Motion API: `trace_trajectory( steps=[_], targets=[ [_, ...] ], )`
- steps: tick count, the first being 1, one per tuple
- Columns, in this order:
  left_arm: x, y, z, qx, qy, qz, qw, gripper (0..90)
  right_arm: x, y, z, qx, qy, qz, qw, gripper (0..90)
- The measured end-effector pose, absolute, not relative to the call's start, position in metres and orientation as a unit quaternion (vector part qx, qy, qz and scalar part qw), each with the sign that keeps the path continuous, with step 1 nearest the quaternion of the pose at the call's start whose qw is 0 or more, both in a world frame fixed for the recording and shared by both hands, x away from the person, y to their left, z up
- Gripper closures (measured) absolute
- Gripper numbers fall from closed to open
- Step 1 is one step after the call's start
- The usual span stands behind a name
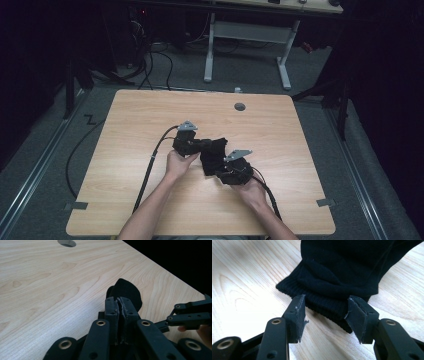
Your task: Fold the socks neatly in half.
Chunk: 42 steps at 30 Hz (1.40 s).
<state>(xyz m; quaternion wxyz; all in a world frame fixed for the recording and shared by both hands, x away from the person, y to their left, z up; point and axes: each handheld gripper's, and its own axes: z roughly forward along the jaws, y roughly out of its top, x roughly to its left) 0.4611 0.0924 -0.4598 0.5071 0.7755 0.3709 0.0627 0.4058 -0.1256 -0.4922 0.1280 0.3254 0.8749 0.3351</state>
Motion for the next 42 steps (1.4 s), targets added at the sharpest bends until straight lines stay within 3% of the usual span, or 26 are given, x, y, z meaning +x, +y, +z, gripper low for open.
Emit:
trace_trajectory(
  steps=[19,42],
  targets=[
    [0.438,0.080,-0.454,0.803,0.331,0.088,0.488,85.6,0.413,-0.116,-0.496,0.342,0.866,0.330,0.155,52.3],
    [0.432,0.082,-0.485,0.807,0.353,0.098,0.463,84.8,0.429,-0.105,-0.501,0.362,0.847,0.344,0.184,50.2]
  ],
)
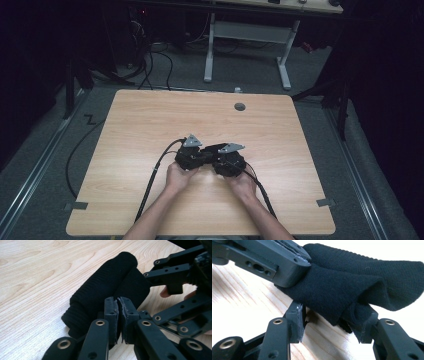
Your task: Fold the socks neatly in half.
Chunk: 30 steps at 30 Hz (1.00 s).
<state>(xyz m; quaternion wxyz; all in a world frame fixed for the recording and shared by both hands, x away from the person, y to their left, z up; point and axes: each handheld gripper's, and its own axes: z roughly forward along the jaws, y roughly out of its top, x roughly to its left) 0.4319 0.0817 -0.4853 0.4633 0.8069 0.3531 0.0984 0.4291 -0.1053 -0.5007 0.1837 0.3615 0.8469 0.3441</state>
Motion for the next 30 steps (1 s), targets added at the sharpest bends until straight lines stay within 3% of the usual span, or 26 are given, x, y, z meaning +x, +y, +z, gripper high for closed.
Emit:
trace_trajectory(
  steps=[9,11,12,13,14,17,27,30],
  targets=[
    [0.432,0.082,-0.486,0.807,0.354,0.101,0.463,84.3,0.419,-0.117,-0.491,0.359,0.846,0.349,0.181,52.5],
    [0.433,0.083,-0.485,0.806,0.356,0.099,0.463,84.1,0.415,-0.124,-0.486,0.360,0.846,0.352,0.177,56.6],
    [0.432,0.083,-0.485,0.805,0.357,0.093,0.464,83.3,0.411,-0.133,-0.479,0.355,0.844,0.362,0.174,63.9],
    [0.432,0.083,-0.485,0.805,0.357,0.093,0.464,83.0,0.411,-0.133,-0.479,0.355,0.844,0.362,0.174,63.9],
    [0.432,0.083,-0.485,0.806,0.356,0.093,0.463,82.8,0.408,-0.142,-0.469,0.352,0.838,0.380,0.168,71.1],
    [0.432,0.083,-0.485,0.807,0.356,0.092,0.462,81.9,0.408,-0.149,-0.454,0.351,0.829,0.405,0.157,76.9],
    [0.426,0.085,-0.478,0.811,0.347,0.084,0.463,75.2,0.437,-0.126,-0.452,0.355,0.835,0.393,0.151,80.4],
    [0.420,0.089,-0.466,0.790,0.346,0.098,0.497,71.9,0.441,-0.121,-0.459,0.355,0.839,0.386,0.145,80.6]
  ],
)
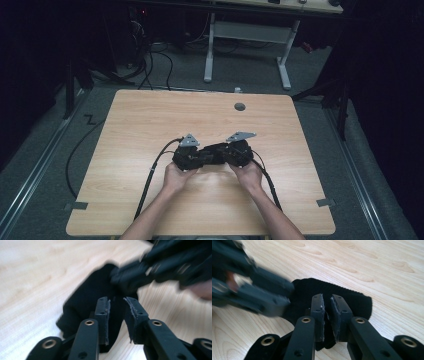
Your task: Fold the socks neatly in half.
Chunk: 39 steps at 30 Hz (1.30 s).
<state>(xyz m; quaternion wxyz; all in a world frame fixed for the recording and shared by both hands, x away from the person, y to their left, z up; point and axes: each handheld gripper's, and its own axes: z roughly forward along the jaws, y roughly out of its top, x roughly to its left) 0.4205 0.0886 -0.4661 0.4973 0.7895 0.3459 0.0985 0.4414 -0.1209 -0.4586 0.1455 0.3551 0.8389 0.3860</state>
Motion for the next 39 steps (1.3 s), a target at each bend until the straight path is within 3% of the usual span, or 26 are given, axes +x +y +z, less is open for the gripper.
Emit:
trace_trajectory(
  steps=[7,21,31,39],
  targets=[
    [0.434,0.090,-0.472,0.780,0.399,0.123,0.465,72.3,0.440,-0.118,-0.464,0.351,0.843,0.381,0.142,79.8],
    [0.444,0.089,-0.489,0.793,0.410,0.120,0.435,75.0,0.431,-0.126,-0.479,0.342,0.853,0.367,0.144,62.1],
    [0.429,0.088,-0.470,0.790,0.394,0.150,0.445,68.4,0.440,-0.126,-0.446,0.337,0.841,0.388,0.167,74.2],
    [0.419,0.090,-0.478,0.800,0.398,0.146,0.425,65.9,0.460,-0.110,-0.460,0.349,0.851,0.362,0.150,75.3]
  ],
)
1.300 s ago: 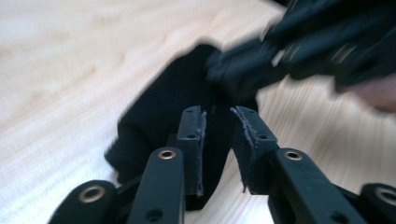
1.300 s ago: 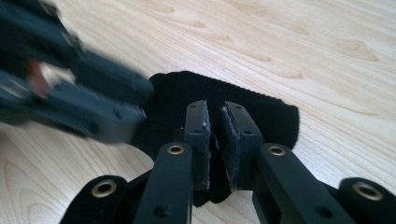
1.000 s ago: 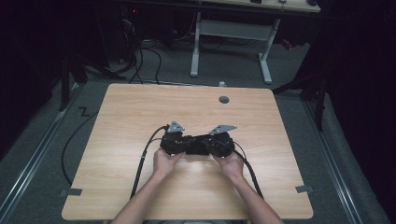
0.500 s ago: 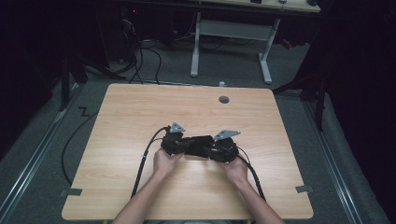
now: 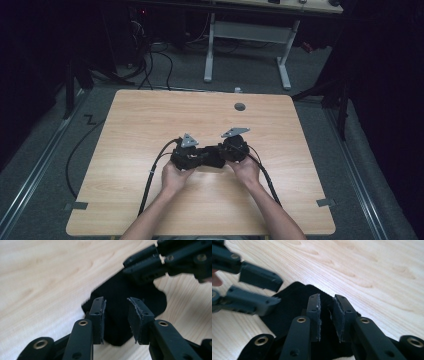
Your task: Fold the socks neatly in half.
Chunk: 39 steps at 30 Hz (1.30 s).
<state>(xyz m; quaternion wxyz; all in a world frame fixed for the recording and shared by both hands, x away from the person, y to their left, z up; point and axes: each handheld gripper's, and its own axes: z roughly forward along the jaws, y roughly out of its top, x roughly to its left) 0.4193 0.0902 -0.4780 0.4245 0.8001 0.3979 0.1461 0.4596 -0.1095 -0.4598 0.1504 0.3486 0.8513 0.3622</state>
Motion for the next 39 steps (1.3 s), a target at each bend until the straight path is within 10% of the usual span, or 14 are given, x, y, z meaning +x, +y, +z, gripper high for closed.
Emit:
trace_trajectory(
  steps=[39],
  targets=[
    [0.449,0.091,-0.491,0.778,0.440,0.116,0.434,62.6,0.456,-0.121,-0.478,0.366,0.846,0.367,0.128,56.9]
  ],
)
